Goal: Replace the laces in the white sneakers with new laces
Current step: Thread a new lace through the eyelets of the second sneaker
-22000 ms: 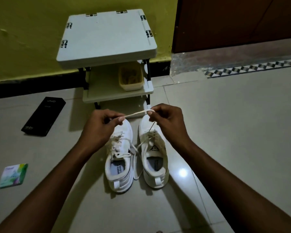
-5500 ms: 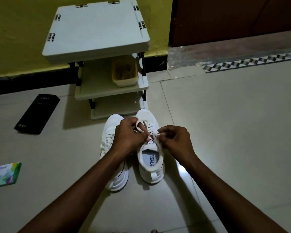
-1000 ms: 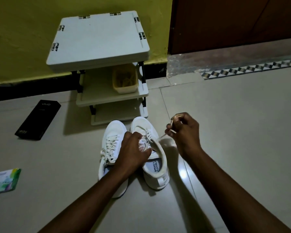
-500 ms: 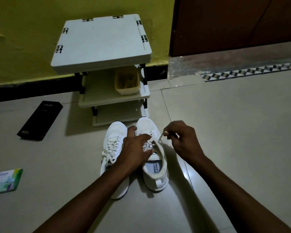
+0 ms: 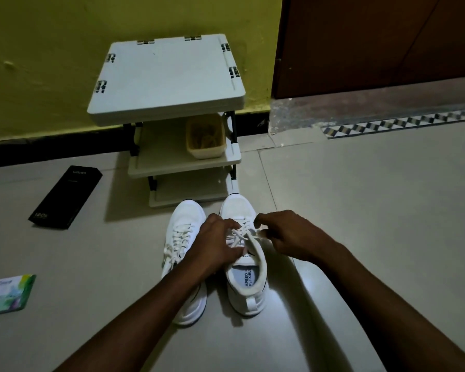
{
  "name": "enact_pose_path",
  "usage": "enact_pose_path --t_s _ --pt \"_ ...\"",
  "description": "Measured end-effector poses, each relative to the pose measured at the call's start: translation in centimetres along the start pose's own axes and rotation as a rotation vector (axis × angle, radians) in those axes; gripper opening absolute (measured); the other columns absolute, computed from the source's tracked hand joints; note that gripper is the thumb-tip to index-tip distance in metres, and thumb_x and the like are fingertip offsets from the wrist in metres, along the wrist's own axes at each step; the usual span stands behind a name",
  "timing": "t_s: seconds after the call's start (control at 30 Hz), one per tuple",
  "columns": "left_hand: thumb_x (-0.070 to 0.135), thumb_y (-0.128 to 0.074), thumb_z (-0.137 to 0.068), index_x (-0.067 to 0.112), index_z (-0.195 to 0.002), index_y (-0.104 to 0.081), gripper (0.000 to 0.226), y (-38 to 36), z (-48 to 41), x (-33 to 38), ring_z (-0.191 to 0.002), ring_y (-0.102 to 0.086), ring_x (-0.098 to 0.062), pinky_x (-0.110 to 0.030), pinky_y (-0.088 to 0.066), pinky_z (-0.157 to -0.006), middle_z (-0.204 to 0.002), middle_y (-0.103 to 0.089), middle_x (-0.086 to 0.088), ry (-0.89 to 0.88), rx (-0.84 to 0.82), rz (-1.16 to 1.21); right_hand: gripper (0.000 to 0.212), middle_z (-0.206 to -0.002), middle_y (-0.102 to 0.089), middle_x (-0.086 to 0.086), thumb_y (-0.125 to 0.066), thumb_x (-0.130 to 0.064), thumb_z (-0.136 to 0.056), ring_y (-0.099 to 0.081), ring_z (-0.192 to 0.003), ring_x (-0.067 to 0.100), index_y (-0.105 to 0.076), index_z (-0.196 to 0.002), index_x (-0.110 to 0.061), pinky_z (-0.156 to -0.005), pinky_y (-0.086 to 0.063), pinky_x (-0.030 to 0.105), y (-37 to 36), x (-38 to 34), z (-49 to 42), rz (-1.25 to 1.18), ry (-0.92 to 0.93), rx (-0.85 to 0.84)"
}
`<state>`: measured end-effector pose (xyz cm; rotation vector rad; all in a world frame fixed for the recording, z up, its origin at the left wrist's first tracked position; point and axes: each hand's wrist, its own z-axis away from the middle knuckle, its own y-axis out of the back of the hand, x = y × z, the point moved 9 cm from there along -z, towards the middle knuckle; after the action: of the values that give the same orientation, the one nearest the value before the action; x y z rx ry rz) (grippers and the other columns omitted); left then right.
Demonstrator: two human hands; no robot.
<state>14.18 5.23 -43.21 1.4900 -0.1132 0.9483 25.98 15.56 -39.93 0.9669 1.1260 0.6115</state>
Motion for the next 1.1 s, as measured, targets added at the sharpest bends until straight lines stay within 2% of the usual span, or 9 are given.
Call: enact_pose_path --t_s 0.07,0.13,0.33,0.43,0.7,0.9,0.97,1.03,1.1 --pt "0.041 -0.087 -0.072 0.03 -0.127 -0.063 0.06 0.0 0.0 0.0 -0.102 -0.043 -0.005 -0.014 -0.028 -0.083 -0.111 -0.042 0.008 0.007 -0.005 -0.003 0.021 -0.083 -0.069 -0.002 -0.058 -0.016 -0.08 -0.064 -0.076 0.019 -0.07 -0.097 -0.02 -0.067 -0.053 0.039 -0.1 0.5 -0.1 0.052 -0.003 -0.079" --pt "0.04 -0.088 -0.072 0.031 -0.127 -0.063 0.061 -0.2 0.0 -0.1 -0.103 -0.044 -0.006 -0.013 -0.027 -0.083 -0.112 -0.041 0.008 0.014 -0.004 0.003 0.021 -0.079 -0.068 -0.004 -0.06 -0.011 -0.074 -0.063 -0.075 0.018 -0.074 -0.087 -0.02 -0.069 -0.053 0.04 0.8 -0.2 0.1 0.087 0.053 -0.033" --pt "0.035 -0.087 -0.073 0.026 -0.131 -0.062 0.064 -0.3 0.0 0.1 -0.107 -0.047 -0.011 -0.011 -0.024 -0.08 -0.113 -0.038 0.007 0.016 -0.001 -0.021 0.022 -0.065 -0.053 -0.022 -0.065 0.0 -0.078 -0.046 -0.072 -0.001 -0.072 -0.077 -0.021 -0.07 -0.034 0.03 8.2 -1.5 2.4 -0.113 0.04 0.507" --pt "0.033 -0.087 -0.073 0.026 -0.131 -0.061 0.064 -0.3 0.1 0.3 -0.105 -0.046 -0.011 -0.013 -0.024 -0.08 -0.114 -0.038 0.006 0.002 0.002 -0.027 0.02 -0.062 -0.047 -0.027 -0.066 0.0 -0.08 -0.044 -0.072 -0.004 -0.071 -0.075 -0.018 -0.067 -0.031 0.03 10.3 -2.4 3.6 -0.158 0.072 0.619" --pt "0.035 -0.089 -0.072 0.027 -0.131 -0.063 0.065 -0.3 0.2 0.3 -0.114 -0.048 -0.014 -0.013 -0.025 -0.085 -0.113 -0.04 0.006 0.006 0.012 -0.042 0.015 -0.063 -0.041 -0.023 -0.064 -0.012 -0.087 -0.039 -0.07 0.004 -0.07 -0.073 -0.013 -0.065 -0.035 0.033 12.1 -4.2 4.8 -0.144 0.124 0.698" --pt "0.043 -0.088 -0.068 0.028 -0.126 -0.063 0.065 0.3 -0.1 0.5 -0.105 -0.048 -0.011 -0.016 -0.028 -0.081 -0.109 -0.045 0.006 -0.002 -0.006 -0.041 0.016 -0.074 -0.049 -0.009 -0.065 -0.022 -0.092 -0.042 -0.078 0.016 -0.067 -0.078 -0.013 -0.063 -0.036 0.035 11.4 -4.2 4.8 -0.112 0.104 0.734" --pt "0.044 -0.082 -0.064 0.028 -0.119 -0.067 0.059 1.6 0.0 1.9 -0.106 -0.054 -0.011 -0.02 -0.038 -0.089 -0.113 -0.053 0.009 -0.056 0.072 0.048 0.016 -0.08 -0.052 -0.009 -0.065 -0.029 -0.093 -0.045 -0.086 0.017 -0.067 -0.082 -0.018 -0.07 -0.036 0.04 10.9 -4.1 4.8 -0.081 0.064 0.722" --pt "0.033 -0.08 -0.064 0.035 -0.112 -0.07 0.048 2.8 0.3 3.8 -0.101 -0.063 -0.007 -0.022 -0.048 -0.087 -0.114 -0.065 0.016 -0.114 0.126 0.236 0.012 -0.086 -0.051 -0.013 -0.065 -0.031 -0.094 -0.047 -0.093 0.016 -0.065 -0.084 -0.025 -0.075 -0.032 0.042 10.5 -3.9 5.0 -0.07 0.026 0.725" --pt "0.017 -0.085 -0.073 0.035 -0.114 -0.071 0.047 2.6 0.3 5.8 -0.085 -0.064 -0.008 -0.023 -0.052 -0.078 -0.105 -0.073 0.014 -0.153 0.0 0.437 0.01 -0.09 -0.051 -0.015 -0.068 -0.026 -0.093 -0.047 -0.097 0.014 -0.062 -0.085 -0.028 -0.077 -0.031 0.043 10.2 -3.7 5.2 -0.051 -0.005 0.736"
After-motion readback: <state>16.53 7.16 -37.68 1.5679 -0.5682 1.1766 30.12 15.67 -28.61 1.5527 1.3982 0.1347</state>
